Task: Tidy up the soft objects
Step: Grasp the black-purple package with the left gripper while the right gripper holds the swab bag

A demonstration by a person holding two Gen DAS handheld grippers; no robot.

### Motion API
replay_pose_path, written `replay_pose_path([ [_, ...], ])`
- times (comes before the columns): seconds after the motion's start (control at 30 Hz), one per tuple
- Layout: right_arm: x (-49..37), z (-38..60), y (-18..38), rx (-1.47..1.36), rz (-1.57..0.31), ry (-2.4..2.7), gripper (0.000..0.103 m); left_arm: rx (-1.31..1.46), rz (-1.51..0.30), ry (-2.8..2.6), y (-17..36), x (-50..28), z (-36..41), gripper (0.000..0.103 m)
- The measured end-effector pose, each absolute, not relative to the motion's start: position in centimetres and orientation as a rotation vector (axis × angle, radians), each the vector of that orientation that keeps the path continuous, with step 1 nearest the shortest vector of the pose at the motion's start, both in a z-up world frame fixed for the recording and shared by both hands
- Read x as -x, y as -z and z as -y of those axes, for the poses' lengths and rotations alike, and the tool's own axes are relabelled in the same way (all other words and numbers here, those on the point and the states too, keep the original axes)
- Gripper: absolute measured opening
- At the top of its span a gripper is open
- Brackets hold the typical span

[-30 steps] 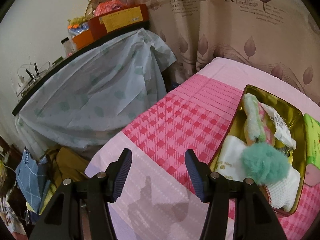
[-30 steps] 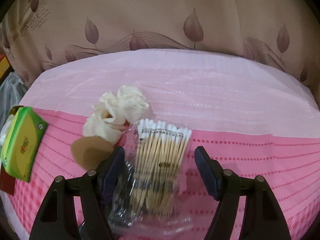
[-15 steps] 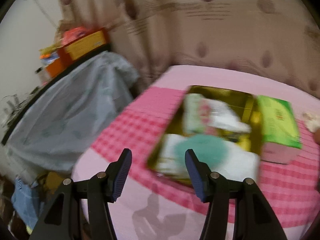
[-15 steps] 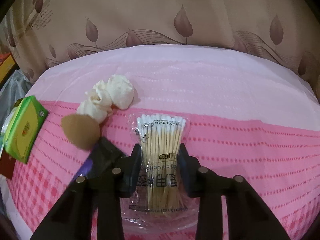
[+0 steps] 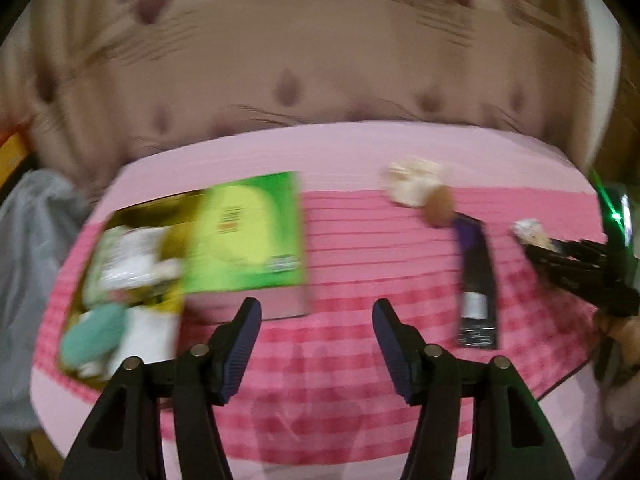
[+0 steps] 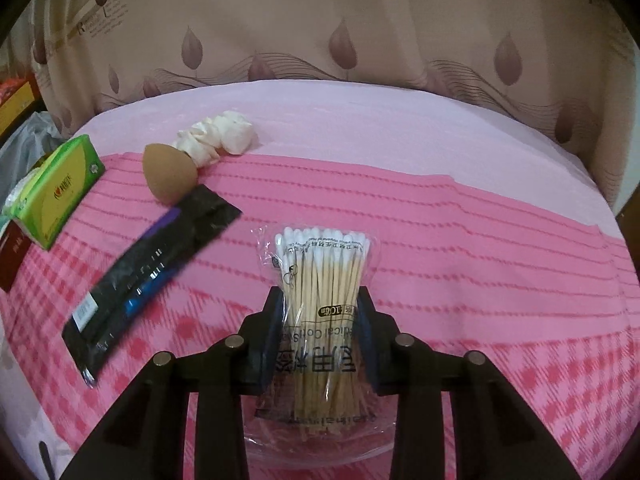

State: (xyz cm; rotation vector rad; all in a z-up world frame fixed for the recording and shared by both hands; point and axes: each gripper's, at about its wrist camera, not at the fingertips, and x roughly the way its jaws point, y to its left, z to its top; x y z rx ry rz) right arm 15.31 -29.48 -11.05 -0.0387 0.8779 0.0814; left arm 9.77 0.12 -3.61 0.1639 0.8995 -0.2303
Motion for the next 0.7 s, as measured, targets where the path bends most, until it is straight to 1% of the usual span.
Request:
replay_pose_path([
  [0.3,-14.9,31.2,11.0,-0.021,-0.862,-0.086,0.032,-0.218,-1.008,0.487,6.9,-11.5,9.8,0.061],
  [0.37,-14.9,31.2,10.9,-0.024,-0.862,-0.089,0.034,-0.239,-1.024,0.514,7.7,-12.0,11.6,0.061],
  [0.7,-14.7,31.7,10.9,-0.072,-0.857,-0.115,0.037,-0.265,-1.102,0.47,11.0,-14.9,14.6,0.061],
])
